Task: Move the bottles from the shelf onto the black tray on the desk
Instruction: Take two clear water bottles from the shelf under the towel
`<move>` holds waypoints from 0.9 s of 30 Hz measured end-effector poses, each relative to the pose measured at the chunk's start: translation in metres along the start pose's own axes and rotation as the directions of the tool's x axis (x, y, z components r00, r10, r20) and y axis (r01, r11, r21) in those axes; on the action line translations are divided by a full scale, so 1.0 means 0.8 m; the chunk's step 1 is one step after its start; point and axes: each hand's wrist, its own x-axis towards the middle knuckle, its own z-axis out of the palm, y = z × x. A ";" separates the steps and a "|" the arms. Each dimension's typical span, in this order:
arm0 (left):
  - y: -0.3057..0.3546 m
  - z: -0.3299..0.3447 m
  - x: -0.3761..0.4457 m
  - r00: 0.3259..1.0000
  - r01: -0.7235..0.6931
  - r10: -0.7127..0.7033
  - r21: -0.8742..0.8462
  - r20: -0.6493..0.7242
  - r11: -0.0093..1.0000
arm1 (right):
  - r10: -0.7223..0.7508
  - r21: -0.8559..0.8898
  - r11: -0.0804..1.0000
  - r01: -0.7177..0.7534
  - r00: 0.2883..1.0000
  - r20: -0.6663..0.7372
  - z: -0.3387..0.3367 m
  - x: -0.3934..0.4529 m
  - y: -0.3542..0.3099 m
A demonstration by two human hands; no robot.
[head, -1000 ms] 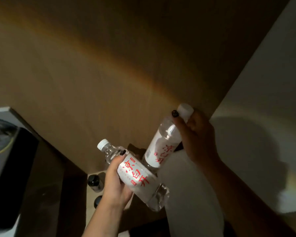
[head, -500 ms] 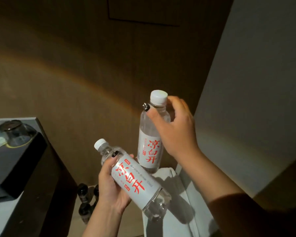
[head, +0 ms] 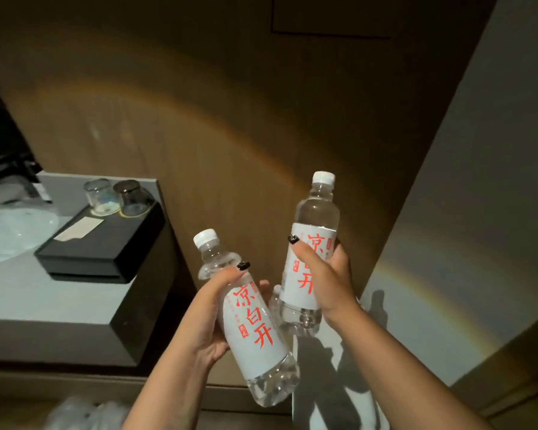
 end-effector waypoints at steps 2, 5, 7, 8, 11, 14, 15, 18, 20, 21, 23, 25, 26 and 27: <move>0.006 -0.029 -0.013 0.996 -0.034 0.033 -0.009 -0.080 0.999 | 0.069 -0.007 0.998 -0.069 0.992 0.101 0.017 -0.010 0.012; 0.020 -0.084 -0.031 0.983 -0.036 0.029 -0.036 -0.184 0.999 | 0.185 -0.089 0.982 -0.169 0.956 0.229 0.054 -0.027 0.040; 0.029 -0.124 -0.044 0.966 -0.044 0.032 -0.040 -0.257 0.998 | 0.257 -0.155 0.963 -0.218 0.918 0.303 0.084 -0.043 0.060; 0.034 -0.143 -0.051 0.954 -0.052 0.041 -0.029 -0.298 0.998 | 0.282 -0.188 0.955 -0.230 0.901 0.329 0.101 -0.052 0.070; 0.049 -0.200 -0.073 0.906 -0.082 0.079 0.012 -0.416 0.997 | 0.326 -0.276 0.933 -0.231 0.866 0.380 0.154 -0.082 0.096; 0.069 -0.259 -0.103 0.865 -0.106 0.119 0.054 -0.488 0.993 | 0.346 -0.312 0.923 -0.225 0.841 0.417 0.213 -0.115 0.117; 0.076 -0.280 -0.113 0.859 -0.107 0.127 0.068 -0.497 0.992 | 0.361 -0.318 0.918 -0.236 0.830 0.426 0.233 -0.125 0.125; 0.100 -0.345 -0.147 0.841 -0.122 0.158 0.104 -0.518 0.987 | 0.409 -0.397 0.890 -0.225 0.781 0.473 0.298 -0.157 0.152; 0.113 -0.388 -0.167 0.820 -0.132 0.164 0.097 -0.549 0.987 | 0.419 -0.464 0.868 -0.173 0.758 0.500 0.343 -0.178 0.171; 0.119 -0.407 -0.177 0.806 -0.140 0.167 0.091 -0.569 0.986 | 0.422 -0.491 0.858 -0.147 0.746 0.515 0.365 -0.188 0.179; 0.133 -0.450 -0.201 0.764 -0.172 0.187 0.084 -0.617 0.982 | 0.436 -0.525 0.843 -0.114 0.717 0.544 0.415 -0.211 0.198; 0.144 -0.474 -0.216 0.728 -0.183 0.192 0.084 -0.658 0.980 | 0.432 -0.519 0.850 -0.094 0.688 0.583 0.444 -0.225 0.207; 0.151 -0.493 -0.227 0.704 -0.200 0.197 0.076 -0.683 0.977 | 0.436 -0.518 0.852 -0.083 0.660 0.612 0.466 -0.235 0.214; 0.158 -0.510 -0.237 0.687 -0.217 0.199 0.063 -0.699 0.974 | 0.438 -0.518 0.852 -0.070 0.637 0.634 0.487 -0.245 0.218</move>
